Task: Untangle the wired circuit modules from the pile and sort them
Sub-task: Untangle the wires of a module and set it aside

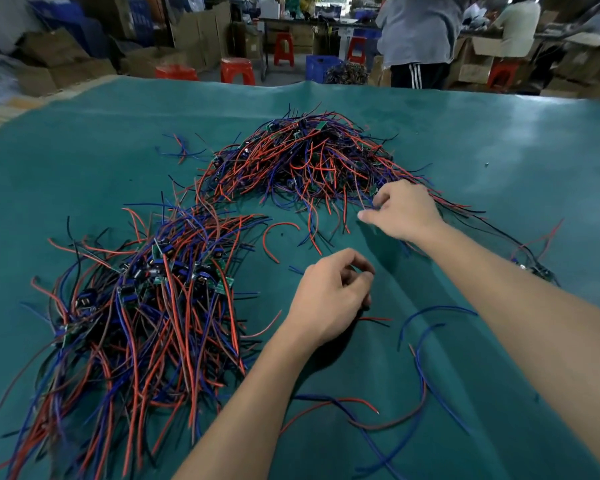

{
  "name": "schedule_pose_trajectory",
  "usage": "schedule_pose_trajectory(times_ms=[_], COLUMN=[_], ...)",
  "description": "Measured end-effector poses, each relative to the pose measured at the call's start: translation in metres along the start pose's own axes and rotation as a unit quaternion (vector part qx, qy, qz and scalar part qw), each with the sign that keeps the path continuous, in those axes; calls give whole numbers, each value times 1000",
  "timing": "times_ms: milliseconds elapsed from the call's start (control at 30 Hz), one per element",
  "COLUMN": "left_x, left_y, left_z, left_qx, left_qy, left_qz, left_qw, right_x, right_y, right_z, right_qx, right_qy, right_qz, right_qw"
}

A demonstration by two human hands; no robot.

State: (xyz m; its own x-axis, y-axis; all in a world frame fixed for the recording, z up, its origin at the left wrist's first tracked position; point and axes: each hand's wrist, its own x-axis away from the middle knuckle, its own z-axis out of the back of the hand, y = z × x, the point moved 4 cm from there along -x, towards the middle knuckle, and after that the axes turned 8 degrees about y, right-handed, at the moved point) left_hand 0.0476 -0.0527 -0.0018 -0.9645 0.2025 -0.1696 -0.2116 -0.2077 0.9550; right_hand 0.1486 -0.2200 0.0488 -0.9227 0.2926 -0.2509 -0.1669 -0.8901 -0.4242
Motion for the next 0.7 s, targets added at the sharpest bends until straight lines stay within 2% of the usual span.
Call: schedule_pose_trajectory(times_ms=[300, 400, 567, 633, 700], left_x=[0, 0, 1, 1, 2], left_y=[-1, -1, 0, 2, 3], left_z=[0, 1, 1, 1, 2], left_qx=[8, 1, 18, 63, 92], left_qy=[-2, -4, 3, 15, 33], left_qz=[12, 10, 24, 47, 54], left_qw=[1000, 1000, 1000, 997, 994], right_x=[3, 15, 63, 85, 105], right_y=[12, 22, 21, 17, 14], right_z=[17, 30, 40, 41, 40], right_qx=[-21, -110, -366, -435, -465], right_qy=[43, 27, -89, -126, -138], right_qz=[-63, -98, -155, -153, -147], right_qw=[997, 989, 913, 878, 862])
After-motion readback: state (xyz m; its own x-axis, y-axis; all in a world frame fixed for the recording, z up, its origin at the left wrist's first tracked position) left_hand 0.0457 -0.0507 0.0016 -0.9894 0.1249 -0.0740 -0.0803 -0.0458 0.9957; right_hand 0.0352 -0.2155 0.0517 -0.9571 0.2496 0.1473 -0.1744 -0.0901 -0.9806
